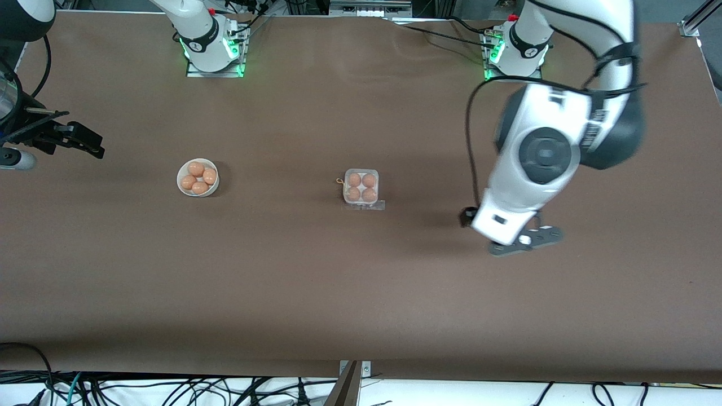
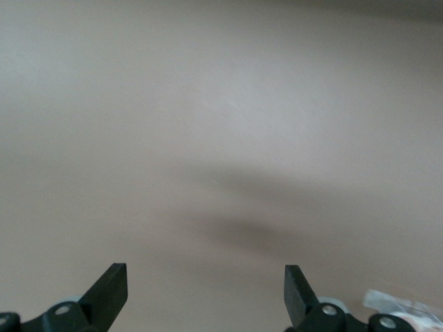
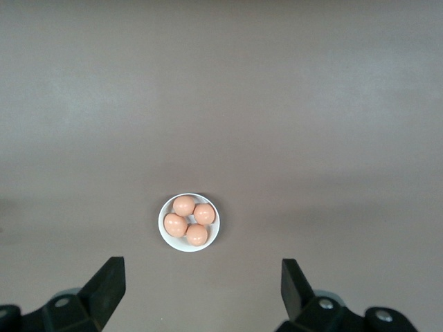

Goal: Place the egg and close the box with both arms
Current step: 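Raise the left gripper away from the closed carton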

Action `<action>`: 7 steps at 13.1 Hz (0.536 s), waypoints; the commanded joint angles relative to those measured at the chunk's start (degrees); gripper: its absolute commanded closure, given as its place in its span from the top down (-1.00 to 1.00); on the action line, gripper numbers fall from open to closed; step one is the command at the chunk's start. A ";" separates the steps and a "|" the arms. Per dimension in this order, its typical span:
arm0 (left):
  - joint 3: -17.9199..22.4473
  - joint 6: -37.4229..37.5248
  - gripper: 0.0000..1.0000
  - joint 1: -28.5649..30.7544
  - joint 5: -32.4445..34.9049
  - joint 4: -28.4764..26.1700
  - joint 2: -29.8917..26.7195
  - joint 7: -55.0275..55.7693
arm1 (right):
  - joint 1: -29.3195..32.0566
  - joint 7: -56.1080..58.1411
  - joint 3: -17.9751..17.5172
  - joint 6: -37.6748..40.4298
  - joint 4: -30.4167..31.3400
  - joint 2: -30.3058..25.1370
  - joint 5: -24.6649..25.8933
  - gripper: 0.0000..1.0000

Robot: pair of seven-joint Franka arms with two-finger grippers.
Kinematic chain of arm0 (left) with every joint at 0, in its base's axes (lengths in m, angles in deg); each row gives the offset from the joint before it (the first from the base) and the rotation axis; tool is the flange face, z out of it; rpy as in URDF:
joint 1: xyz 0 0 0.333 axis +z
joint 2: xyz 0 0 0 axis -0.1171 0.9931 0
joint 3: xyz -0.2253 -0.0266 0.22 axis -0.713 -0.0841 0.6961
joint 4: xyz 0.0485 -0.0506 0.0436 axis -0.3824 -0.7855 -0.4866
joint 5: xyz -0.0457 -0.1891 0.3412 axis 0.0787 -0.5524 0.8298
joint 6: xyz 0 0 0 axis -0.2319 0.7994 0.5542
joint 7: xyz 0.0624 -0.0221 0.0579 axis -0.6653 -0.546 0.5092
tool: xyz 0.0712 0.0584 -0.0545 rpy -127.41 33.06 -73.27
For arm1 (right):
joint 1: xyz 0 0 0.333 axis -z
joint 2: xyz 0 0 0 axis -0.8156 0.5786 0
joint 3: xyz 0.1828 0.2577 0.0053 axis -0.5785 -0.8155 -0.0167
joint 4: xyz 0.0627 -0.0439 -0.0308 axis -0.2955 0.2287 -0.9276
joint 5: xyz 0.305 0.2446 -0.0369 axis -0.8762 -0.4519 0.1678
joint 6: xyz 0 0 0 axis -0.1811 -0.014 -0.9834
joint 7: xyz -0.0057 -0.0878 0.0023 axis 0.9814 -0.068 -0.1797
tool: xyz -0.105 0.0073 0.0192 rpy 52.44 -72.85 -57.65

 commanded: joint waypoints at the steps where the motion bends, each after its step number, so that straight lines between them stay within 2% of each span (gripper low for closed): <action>1: -9.05 1.61 1.00 10.62 5.19 -0.13 -5.08 -6.30 | 0.38 0.71 -0.38 0.00 0.60 -0.69 -0.27 1.00; 3: -17.06 1.61 1.00 20.12 7.48 -0.30 -7.29 -12.36 | 0.38 0.80 -0.38 0.09 0.60 -0.69 -0.27 1.00; 4: -19.18 1.61 1.00 23.47 7.58 -1.61 -9.04 -15.69 | 0.38 0.80 -0.38 0.09 0.60 -0.69 -0.27 1.00; 7: -19.47 1.61 1.00 26.74 7.58 -8.80 -15.71 -22.48 | 0.38 0.71 -0.38 0.17 0.69 -0.69 -0.27 1.00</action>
